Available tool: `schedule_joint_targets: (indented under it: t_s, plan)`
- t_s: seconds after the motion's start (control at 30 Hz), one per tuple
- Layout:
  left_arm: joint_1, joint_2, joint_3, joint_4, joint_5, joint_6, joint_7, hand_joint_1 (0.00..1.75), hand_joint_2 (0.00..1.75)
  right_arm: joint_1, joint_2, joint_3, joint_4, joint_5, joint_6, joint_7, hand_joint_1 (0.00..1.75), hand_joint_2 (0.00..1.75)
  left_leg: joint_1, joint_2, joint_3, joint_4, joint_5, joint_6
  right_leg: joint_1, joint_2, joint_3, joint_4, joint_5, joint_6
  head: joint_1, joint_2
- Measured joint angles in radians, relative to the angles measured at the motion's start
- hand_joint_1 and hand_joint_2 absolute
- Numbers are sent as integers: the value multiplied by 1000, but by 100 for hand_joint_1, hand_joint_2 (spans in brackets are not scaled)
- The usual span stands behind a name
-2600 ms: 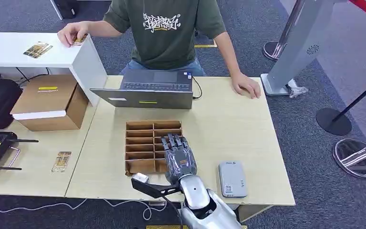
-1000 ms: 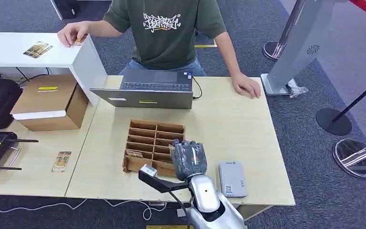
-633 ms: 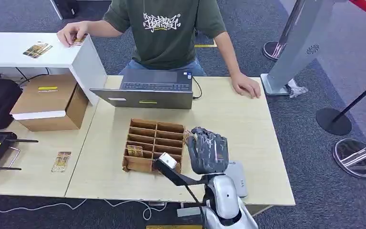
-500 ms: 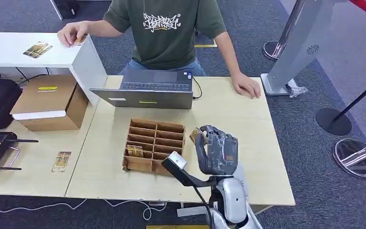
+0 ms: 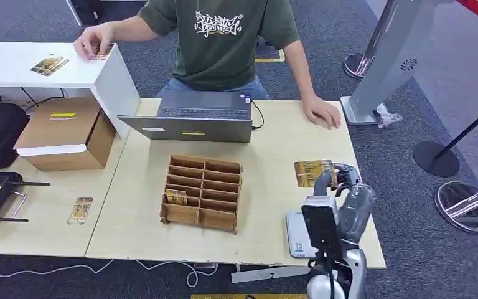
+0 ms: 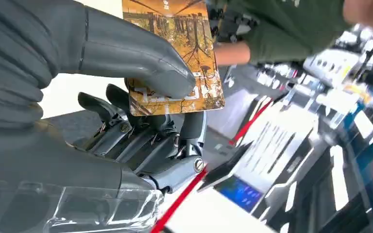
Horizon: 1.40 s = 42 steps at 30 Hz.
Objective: Pass the card to the sensor for recognition and then transmit it.
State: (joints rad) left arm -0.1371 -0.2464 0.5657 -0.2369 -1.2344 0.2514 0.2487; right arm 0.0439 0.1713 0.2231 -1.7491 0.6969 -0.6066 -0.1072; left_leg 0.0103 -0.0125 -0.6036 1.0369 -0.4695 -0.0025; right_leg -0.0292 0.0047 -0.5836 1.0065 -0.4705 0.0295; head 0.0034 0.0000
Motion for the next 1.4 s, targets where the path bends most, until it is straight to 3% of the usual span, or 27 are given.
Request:
schedule_joint_targets:
  t_s: [0.2, 0.4, 0.6, 0.87, 1.23, 1.4]
  plan:
    - [4, 0, -1, 0, 6, 6, -3, 0, 0, 52, 18, -114, -50, -147, -56, -87, 175, 175, 0, 0, 0, 0, 0, 0, 0, 0, 0, 0, 0, 0, 0, 0]
    - [23, 0, -1, 0, 16, 66, -53, 0, 0, 97, 47, -225, -94, -219, -64, -164, 175, 175, 0, 0, 0, 0, 0, 1, 0, 0, 0, 0, 0, 0, 0, 0]
    - [33, 0, -1, 0, 21, 76, -55, 0, 0, 115, 81, -320, -108, -265, -64, -204, 175, 175, 0, 0, 0, 0, -1, 1, 0, 0, 0, 0, 0, 0, 0, 0]
    - [36, 0, -1, 0, 28, 82, -60, 0, 0, 115, 94, -349, -109, -261, -64, -204, 175, 175, 0, 0, 0, 0, -1, 1, 0, 0, 0, 0, 0, 0, 0, 0]
    - [38, 0, -1, 0, 32, 84, -64, 0, 0, 96, 102, -353, -105, -154, -64, -198, 175, 175, 0, 0, 0, 0, -1, 1, 0, 0, 0, 0, 0, 0, 0, 0]
    - [29, 0, -1, 0, 25, 32, -28, 0, 0, 81, 108, -354, -105, -143, -64, -185, 175, 175, 0, 0, 0, 0, -1, 1, 0, 0, 0, 0, 0, 0, 0, 0]
